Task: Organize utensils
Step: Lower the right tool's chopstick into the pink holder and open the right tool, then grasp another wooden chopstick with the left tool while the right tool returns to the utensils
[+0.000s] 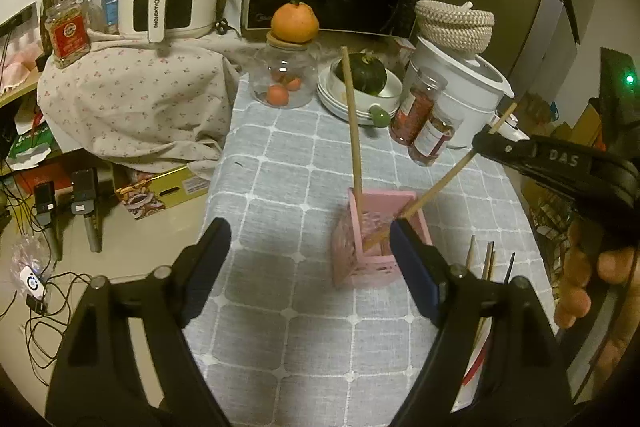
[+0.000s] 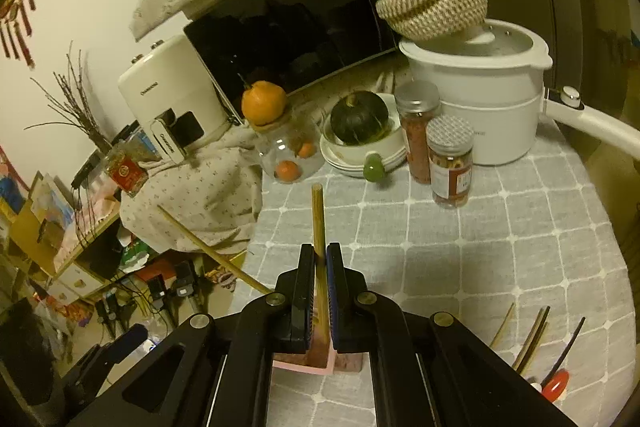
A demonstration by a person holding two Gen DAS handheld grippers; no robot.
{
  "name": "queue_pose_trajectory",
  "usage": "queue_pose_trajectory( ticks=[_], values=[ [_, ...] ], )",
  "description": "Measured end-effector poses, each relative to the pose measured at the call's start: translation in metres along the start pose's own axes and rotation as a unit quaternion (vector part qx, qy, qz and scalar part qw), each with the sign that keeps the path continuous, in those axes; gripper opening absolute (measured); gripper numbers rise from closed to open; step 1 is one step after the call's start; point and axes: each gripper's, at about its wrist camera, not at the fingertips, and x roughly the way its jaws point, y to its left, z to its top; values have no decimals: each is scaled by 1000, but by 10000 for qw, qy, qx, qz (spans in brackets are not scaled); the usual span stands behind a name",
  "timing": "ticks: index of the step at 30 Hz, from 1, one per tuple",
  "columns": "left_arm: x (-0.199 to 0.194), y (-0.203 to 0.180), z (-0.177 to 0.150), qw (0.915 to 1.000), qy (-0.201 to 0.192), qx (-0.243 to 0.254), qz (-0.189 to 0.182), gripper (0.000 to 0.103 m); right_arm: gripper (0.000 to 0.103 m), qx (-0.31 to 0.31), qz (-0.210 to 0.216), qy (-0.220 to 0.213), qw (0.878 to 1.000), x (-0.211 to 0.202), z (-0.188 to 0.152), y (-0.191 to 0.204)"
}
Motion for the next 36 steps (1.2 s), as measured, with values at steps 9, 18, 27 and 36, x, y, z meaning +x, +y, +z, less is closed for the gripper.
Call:
queue_pose_trajectory(
  ticks=[9,18,27,36],
  values=[
    [-1,-5,-2,10000,6,86,-17,83,35,167,128,21,9998,-7,2,-7],
    [-2,-22,-6,9994,66,314,-114,83,64,274,198,-343,9988,-57,5,-27],
    [3,-54,-22,9960,347,760,-325,85,77,-8,-553,-276,9981,-95,-18,-69],
    [23,-87,-50,9880,970,1088,-516,85,82,135,-1062,230,9940,-88,-56,-116]
  ],
)
